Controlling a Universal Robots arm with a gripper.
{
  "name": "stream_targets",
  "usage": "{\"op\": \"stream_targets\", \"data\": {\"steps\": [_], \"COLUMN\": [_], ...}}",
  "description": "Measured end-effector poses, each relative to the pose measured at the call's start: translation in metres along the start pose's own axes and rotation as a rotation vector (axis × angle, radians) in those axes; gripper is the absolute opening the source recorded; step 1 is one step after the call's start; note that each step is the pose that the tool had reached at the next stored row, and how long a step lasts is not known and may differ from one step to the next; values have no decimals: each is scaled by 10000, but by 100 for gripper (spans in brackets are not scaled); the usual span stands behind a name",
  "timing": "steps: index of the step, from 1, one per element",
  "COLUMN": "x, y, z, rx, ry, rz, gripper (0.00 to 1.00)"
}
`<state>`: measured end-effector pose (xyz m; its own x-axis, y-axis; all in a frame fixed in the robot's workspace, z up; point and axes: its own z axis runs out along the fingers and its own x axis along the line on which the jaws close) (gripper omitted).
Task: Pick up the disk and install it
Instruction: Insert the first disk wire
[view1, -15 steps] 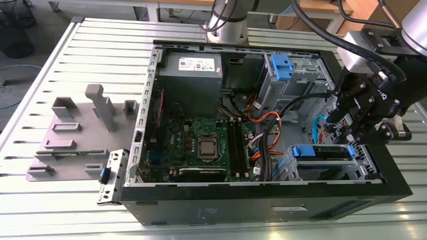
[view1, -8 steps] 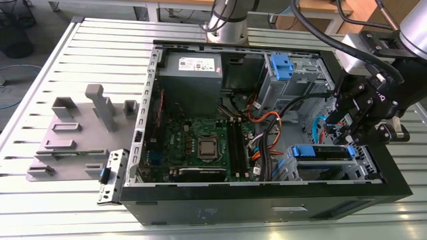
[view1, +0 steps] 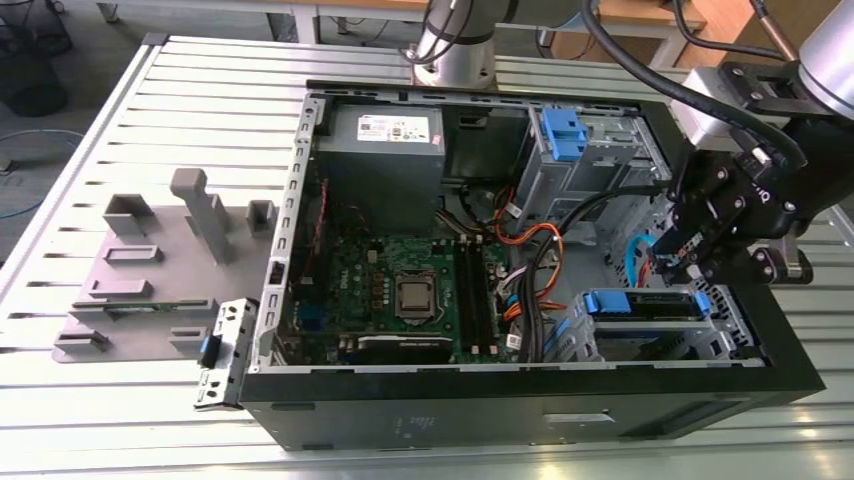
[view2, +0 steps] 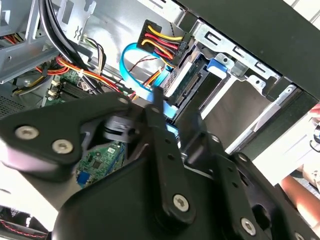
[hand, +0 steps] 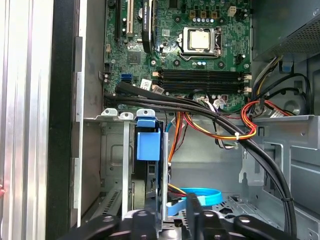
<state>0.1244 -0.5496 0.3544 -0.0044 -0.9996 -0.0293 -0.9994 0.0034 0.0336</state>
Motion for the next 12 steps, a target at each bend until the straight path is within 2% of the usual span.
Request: {"op": "stream_targets", "data": {"steps": [1, 3, 4, 6, 12], "x": [0, 0, 0, 0, 0], "y": [0, 0, 0, 0, 0], "z": [0, 1, 1, 2, 3], "rx": [0, 0, 0, 0, 0], "ry": [0, 0, 0, 0, 0], "rz": [0, 0, 0, 0, 0], "gripper": [41, 29, 29, 17, 16]}}
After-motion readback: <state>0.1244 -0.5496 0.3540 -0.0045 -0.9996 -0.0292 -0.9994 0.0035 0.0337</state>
